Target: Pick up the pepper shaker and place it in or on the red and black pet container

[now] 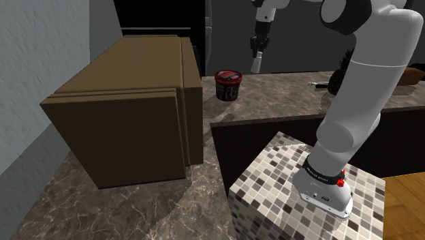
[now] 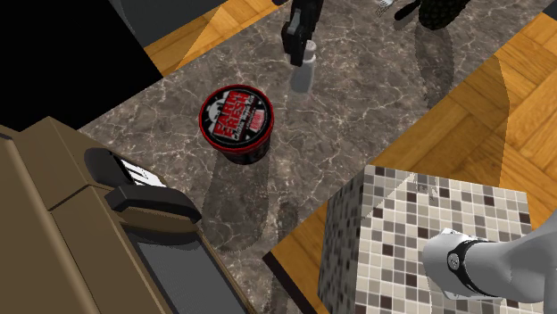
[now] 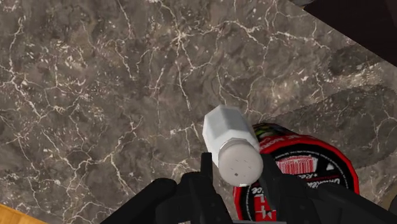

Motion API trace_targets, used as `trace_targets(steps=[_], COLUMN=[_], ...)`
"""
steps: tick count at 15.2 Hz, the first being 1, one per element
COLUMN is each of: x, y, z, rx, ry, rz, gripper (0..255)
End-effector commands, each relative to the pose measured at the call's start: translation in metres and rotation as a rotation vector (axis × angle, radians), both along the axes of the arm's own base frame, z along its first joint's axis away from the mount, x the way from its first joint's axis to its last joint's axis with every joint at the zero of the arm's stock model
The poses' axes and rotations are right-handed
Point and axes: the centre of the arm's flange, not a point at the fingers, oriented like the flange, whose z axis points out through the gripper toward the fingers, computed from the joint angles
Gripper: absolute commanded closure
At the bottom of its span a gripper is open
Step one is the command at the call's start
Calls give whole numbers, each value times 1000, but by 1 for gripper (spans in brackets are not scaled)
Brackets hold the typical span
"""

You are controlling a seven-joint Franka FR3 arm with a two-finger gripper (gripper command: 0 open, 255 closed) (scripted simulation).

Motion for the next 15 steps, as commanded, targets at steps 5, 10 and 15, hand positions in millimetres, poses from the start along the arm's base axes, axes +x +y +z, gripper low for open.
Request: trace_targets(steps=[5,10,15], x=[0,22,76], y=[1,15,50], z=[32,49,65], rx=[0,0,0], ry=[0,0,0], rz=[0,0,0], gripper=[255,255,255])
